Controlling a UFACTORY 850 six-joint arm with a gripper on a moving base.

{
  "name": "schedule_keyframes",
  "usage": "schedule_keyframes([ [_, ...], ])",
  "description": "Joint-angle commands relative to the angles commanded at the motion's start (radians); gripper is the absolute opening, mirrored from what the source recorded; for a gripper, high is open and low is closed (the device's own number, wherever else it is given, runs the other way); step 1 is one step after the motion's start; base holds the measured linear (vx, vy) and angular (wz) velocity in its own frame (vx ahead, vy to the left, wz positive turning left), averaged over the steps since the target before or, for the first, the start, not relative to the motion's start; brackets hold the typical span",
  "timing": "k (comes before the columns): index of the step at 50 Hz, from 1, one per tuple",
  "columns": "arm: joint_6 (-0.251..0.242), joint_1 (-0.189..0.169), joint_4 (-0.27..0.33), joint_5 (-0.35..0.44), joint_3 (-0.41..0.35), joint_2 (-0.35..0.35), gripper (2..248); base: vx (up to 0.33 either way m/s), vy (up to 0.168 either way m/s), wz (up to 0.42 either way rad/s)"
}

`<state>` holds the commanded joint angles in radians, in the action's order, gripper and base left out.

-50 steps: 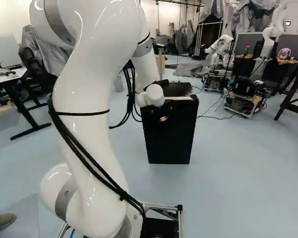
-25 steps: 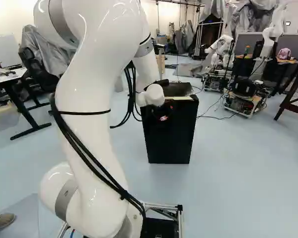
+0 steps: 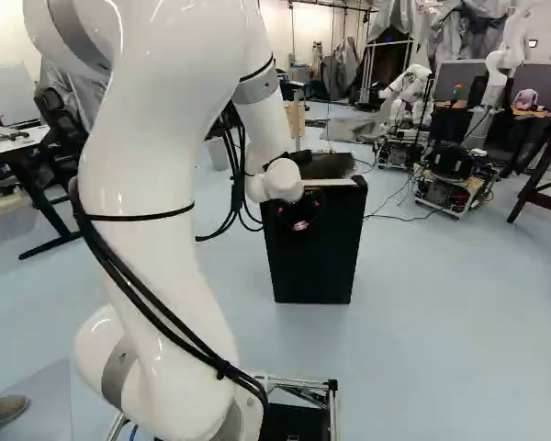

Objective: Grab a drink from the fridge

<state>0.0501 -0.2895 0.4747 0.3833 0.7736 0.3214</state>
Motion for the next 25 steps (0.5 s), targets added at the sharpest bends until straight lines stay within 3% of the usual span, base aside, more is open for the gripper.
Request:
schedule_keyframes([
  [25,0.000,0.001,-0.057,0.214,-0.085,-0.070,247,0.000,0.000,0.000],
])
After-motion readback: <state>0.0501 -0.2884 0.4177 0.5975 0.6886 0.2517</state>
